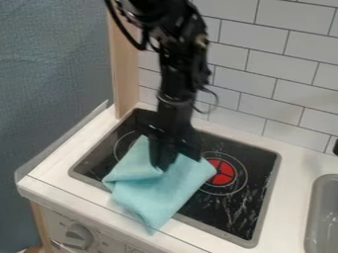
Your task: Unfold the cloth from bottom right to top left
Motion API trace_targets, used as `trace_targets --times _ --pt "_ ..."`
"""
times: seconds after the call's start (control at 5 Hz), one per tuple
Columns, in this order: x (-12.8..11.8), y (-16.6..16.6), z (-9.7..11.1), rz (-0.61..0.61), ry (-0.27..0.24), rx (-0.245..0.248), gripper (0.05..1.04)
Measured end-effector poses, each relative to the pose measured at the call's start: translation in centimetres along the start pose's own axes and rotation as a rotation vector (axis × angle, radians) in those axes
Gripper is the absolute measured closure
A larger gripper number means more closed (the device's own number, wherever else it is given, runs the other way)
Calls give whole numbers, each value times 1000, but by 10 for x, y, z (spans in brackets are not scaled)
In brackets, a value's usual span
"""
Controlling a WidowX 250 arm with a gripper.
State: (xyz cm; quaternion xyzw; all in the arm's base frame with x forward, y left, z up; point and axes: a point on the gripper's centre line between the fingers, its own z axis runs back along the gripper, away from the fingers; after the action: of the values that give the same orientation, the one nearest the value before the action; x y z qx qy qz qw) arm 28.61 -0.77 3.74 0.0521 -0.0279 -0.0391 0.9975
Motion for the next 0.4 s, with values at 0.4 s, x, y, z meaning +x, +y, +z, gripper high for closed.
trace_targets --times 0.4 --pt "-2 54 16 93 -8 -46 1031"
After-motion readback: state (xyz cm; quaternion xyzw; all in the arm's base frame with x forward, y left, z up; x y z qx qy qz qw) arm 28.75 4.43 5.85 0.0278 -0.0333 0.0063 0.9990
